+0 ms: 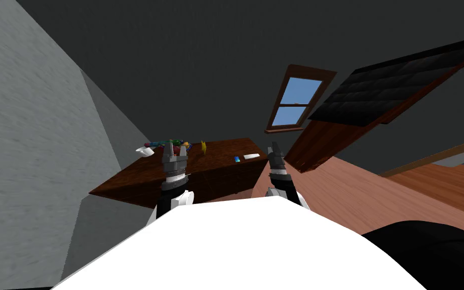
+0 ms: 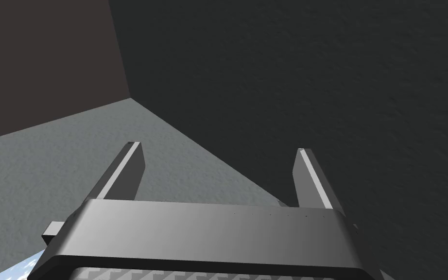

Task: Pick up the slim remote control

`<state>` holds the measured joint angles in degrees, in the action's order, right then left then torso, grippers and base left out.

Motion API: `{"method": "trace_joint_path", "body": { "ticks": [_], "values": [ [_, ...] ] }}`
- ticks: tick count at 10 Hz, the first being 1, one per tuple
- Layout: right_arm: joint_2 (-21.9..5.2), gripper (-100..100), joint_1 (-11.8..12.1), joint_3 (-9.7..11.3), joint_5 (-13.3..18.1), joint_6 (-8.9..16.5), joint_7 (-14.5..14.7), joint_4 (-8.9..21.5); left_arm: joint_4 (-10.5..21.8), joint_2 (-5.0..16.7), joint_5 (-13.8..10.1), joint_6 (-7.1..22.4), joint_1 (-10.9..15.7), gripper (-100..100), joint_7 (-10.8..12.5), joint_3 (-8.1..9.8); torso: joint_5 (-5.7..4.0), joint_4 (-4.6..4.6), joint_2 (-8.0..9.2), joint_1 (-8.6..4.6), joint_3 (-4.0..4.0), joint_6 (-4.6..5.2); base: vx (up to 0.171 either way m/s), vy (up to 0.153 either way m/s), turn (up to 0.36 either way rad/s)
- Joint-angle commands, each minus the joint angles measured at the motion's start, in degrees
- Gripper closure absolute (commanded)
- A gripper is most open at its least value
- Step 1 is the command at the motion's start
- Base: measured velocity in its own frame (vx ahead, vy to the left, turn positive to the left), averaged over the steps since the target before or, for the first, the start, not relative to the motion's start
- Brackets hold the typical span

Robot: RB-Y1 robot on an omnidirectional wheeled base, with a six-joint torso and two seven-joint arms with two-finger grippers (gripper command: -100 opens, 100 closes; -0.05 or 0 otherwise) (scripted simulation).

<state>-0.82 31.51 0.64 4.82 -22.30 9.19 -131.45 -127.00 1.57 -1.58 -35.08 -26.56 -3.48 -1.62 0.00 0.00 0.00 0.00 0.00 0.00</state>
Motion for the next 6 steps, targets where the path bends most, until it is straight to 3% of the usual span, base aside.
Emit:
{"method": "trace_joint_path", "body": {
  "ticks": [1,6],
  "values": [
    [-2.68,-100,0.34,0.15,0.39,-0.19,0.11,0.88,0.0,0.0,0.0,0.0,0.0,0,0.0,0.0,0.0,0.0,0.0,0.0,0.0,0.0,-0.001,0.001,0.11],
    [-10.56,-100,1.44,0.55,1.73,-0.8,0.45,4.03,0.0,0.0,0.0,0.0,0.0,0,0.0,0.0,-0.01,0.0,0.01,-0.04,0.01,-0.01,-0.002,-0.004,0.116]
  ]
}}
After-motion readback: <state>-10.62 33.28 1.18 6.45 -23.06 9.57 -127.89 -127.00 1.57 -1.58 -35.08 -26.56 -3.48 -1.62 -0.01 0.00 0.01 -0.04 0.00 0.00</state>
